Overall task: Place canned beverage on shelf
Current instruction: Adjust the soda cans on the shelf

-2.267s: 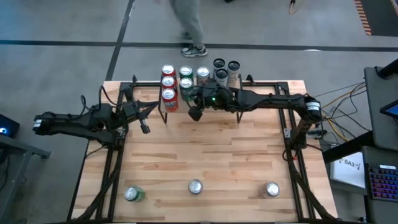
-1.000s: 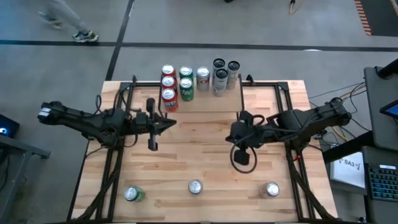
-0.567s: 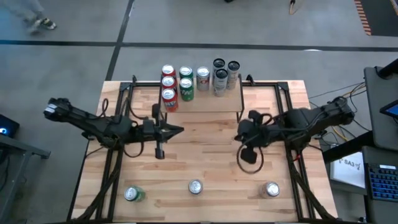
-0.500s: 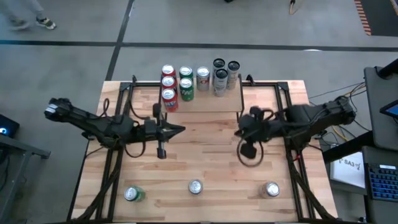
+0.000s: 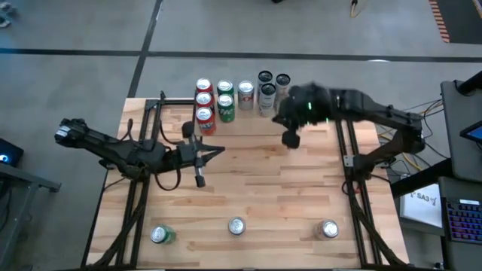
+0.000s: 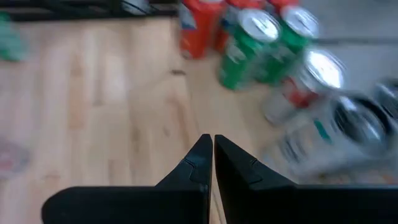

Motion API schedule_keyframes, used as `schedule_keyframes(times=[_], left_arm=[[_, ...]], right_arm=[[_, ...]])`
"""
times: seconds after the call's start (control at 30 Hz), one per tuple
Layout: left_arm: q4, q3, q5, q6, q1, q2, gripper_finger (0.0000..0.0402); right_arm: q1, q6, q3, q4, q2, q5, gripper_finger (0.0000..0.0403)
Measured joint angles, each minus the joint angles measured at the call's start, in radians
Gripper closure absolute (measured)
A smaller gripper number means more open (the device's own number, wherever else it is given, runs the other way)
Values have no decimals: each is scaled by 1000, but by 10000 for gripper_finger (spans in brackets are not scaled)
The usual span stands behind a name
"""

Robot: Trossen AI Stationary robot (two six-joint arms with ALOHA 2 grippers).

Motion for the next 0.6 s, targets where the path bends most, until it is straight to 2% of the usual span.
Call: schedule_keyframes(times=[0.07,0.13,0.3,0.4,0.6], left_arm=[[-24,0,0,3,0,-3,402],[-42,-1,-1,3,0,-6,402],[-49,-1,-2,40,8,-6,402],[-52,-1,-2,73,34,-7,402],[-110,-2,37,136,142,-7,402]], right_arm=[[-92,-72,-12,52,2,-158,394],[-175,-120,-28,111,3,-235,394],[-328,-230,-85,231,3,-265,394],[-392,-278,-129,276,4,-326,394],[-440,-307,-238,414,-1,-405,394]])
